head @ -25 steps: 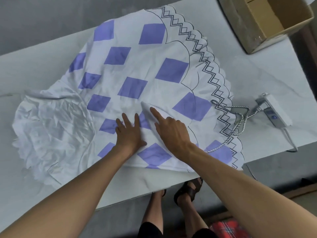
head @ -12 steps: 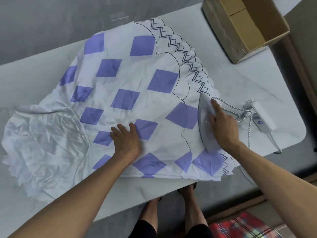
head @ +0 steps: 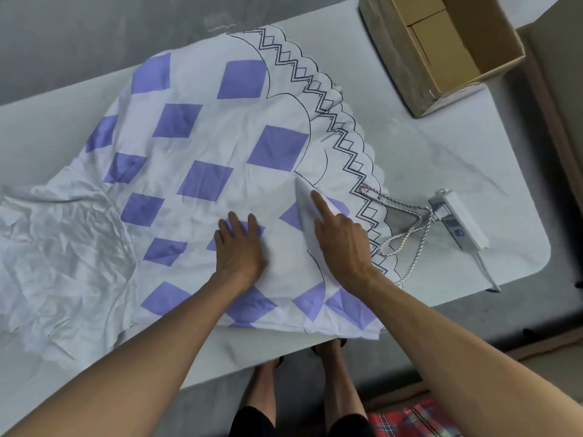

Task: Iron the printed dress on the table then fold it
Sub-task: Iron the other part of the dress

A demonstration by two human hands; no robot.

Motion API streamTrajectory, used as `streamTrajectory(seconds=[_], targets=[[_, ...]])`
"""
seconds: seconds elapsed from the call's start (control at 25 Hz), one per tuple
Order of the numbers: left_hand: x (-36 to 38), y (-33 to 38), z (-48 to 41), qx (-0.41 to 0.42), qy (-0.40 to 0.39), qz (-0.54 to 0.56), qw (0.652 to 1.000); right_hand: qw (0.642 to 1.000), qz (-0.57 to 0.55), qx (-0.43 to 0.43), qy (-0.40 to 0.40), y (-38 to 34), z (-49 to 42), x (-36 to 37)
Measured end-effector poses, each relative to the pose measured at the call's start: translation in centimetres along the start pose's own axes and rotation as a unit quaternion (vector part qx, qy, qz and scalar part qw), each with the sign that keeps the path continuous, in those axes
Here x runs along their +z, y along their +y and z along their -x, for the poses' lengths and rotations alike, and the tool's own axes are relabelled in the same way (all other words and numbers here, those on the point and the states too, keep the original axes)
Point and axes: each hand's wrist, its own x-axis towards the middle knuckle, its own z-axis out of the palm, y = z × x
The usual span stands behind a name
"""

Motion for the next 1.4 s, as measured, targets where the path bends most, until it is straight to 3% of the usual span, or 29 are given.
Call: streamTrajectory(seconds=[0.36,0.52,0.6,0.88,1.24,1.4], targets=[[-0.8,0.9,-0.2,-0.026,-0.020,0.007,0.999,0.993,-0.028,0.093,0.059,9.4,-1.3,-3.1],[-1.0,0.5,0.4,0.001,0.085,0.032,0.996,0.994,-0.055,0.069,0.063,8.4,-0.4,-4.7],[-0.8,0.0,0.7,0.001,0.101,0.032,0.994,0.996,-0.065,0.037,0.050,5.9,0.0,-4.6],[0.5,-2.1,1.5,-0.028,0.006,0.019,0.999,0.997,-0.023,-0.060,-0.043,-2.1,1.4,0.5],[-0.5,-2.8,1.6,-0.007,-0.036,0.068,0.997,0.998,-0.020,0.057,0.017,3.6,0.1,-2.3],[-1.9,-4.8,3.2,-0.014,-0.004,0.220,0.975,0.999,-0.024,0.017,0.013,1.1,0.6,-4.7]])
